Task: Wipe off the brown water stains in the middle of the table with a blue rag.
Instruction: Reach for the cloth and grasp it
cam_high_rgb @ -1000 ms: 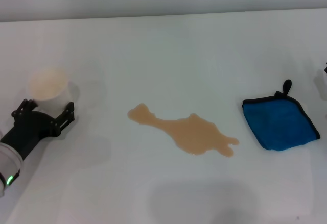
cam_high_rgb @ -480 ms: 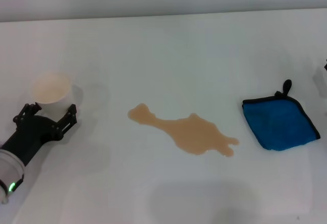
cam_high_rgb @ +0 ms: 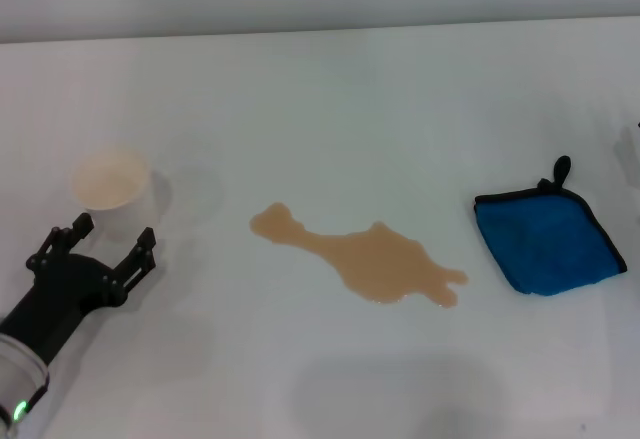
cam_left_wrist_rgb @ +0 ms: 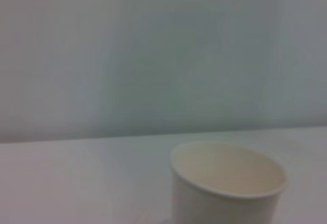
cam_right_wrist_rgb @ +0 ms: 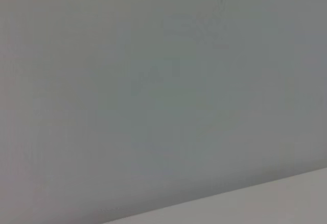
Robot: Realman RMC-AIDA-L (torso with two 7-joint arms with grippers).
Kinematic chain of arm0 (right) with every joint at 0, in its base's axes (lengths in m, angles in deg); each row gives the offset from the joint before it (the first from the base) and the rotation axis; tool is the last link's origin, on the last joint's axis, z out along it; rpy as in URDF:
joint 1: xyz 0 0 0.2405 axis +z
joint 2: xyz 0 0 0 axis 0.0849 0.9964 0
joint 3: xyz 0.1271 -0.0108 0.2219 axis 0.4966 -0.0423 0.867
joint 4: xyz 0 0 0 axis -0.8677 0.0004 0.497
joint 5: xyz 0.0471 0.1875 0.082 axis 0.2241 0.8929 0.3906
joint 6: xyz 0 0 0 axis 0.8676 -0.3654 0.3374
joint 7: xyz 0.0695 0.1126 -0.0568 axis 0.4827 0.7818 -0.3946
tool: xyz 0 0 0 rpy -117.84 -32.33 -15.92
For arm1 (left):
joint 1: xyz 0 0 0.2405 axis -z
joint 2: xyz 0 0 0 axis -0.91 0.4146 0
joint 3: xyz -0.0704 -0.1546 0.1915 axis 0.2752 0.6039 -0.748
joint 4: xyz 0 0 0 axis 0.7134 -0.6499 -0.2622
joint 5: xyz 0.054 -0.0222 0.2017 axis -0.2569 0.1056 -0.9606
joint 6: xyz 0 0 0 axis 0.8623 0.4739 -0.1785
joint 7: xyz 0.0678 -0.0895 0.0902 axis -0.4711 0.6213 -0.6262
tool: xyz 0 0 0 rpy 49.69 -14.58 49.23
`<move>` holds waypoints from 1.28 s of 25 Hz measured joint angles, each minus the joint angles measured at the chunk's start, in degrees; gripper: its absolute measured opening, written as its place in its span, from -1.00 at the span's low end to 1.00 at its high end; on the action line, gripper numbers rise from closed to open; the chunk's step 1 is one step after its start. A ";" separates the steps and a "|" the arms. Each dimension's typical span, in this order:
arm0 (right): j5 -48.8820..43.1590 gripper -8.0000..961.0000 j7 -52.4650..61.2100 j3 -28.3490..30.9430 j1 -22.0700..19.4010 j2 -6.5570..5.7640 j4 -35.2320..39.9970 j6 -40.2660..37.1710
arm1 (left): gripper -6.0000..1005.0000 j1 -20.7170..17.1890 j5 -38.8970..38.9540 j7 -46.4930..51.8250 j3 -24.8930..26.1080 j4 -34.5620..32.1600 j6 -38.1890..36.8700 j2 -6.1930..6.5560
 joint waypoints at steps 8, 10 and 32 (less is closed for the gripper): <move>0.03 0.78 0.09 0.00 0.00 0.04 0.06 0.00 | 0.68 -4.53 4.00 -0.01 -0.65 -0.76 -6.30 0.03; 0.06 0.78 0.09 0.00 0.00 0.04 0.06 0.00 | 0.68 -5.81 5.02 0.00 -0.52 -0.77 -9.50 0.07; -13.68 0.77 41.75 -20.31 0.80 -1.20 16.58 -0.77 | 0.68 -0.21 21.50 6.58 0.83 9.00 -25.00 1.32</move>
